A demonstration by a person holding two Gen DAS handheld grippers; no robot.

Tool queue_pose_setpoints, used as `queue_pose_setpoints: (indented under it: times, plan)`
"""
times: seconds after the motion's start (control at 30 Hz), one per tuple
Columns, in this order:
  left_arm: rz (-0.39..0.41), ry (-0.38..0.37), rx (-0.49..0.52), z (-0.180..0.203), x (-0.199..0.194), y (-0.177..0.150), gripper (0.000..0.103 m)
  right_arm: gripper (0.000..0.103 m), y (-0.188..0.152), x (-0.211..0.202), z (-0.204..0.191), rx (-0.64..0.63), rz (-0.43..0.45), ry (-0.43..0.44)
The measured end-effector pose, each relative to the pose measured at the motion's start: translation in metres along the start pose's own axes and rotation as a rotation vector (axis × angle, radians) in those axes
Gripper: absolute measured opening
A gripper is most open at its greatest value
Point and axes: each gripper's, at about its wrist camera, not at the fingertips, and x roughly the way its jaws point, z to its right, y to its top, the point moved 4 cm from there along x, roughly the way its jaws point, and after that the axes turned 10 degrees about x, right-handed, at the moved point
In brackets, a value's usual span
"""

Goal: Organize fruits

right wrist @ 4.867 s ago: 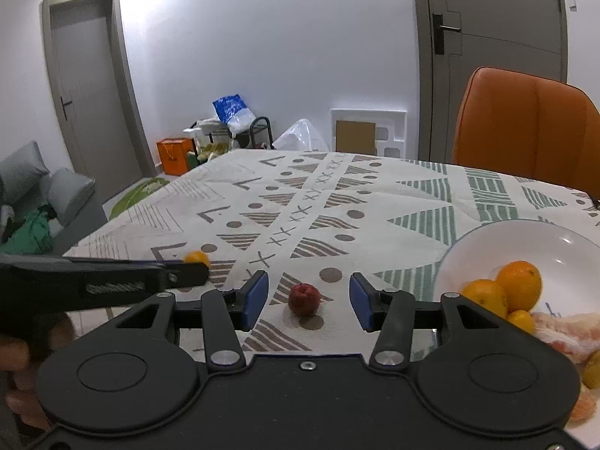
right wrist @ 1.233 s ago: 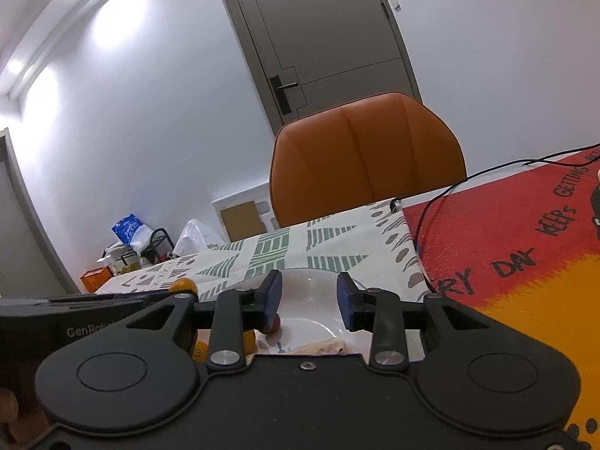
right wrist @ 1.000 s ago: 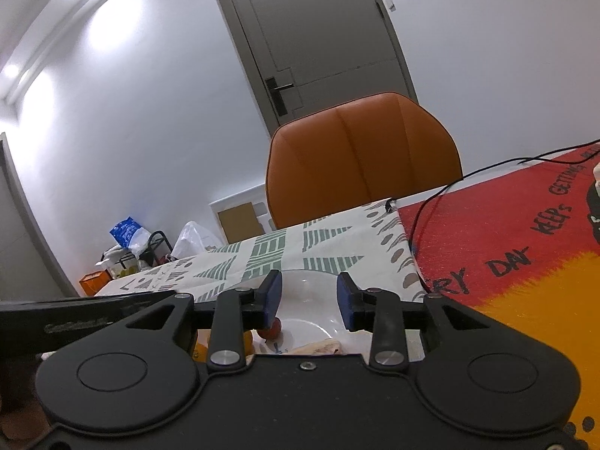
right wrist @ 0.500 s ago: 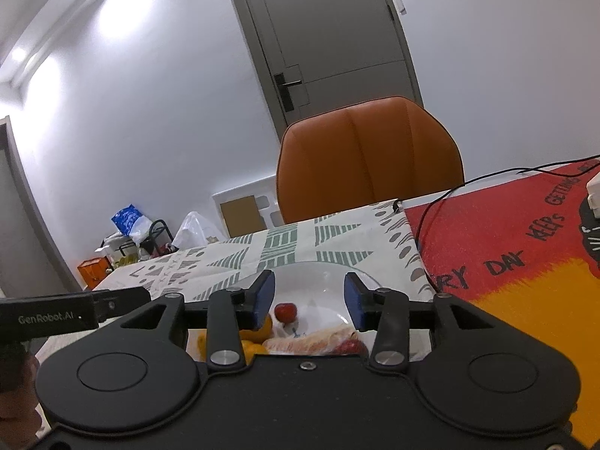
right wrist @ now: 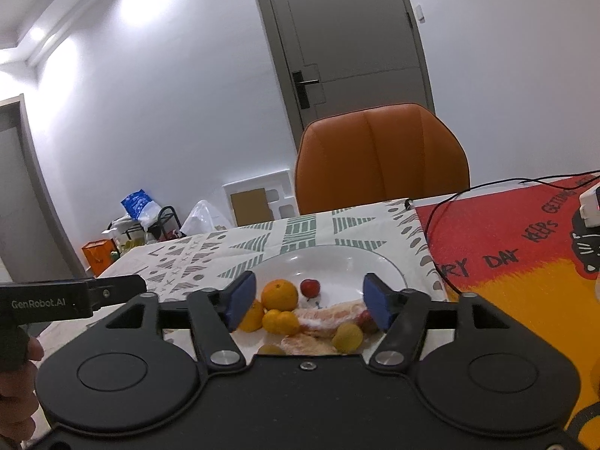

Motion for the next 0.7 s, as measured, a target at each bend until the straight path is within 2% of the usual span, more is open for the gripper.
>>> queue_pose_setpoints:
  times: [0.17, 0.53, 0.7]
  plan:
    - [-0.007, 0.028, -0.01, -0.005, -0.015, -0.004, 0.092, 0.078, -0.006, -0.013, -0.009, -0.018, -0.003, 0.01]
    - [-0.03, 0.076, -0.017, -0.025, -0.047, -0.018, 0.095, 0.102, -0.019, -0.034, -0.031, -0.055, -0.011, 0.025]
    - [-0.045, 0.101, -0.016, -0.037, -0.06, -0.028, 0.098, 0.103, -0.026, -0.04, -0.044, -0.075, -0.021, 0.04]
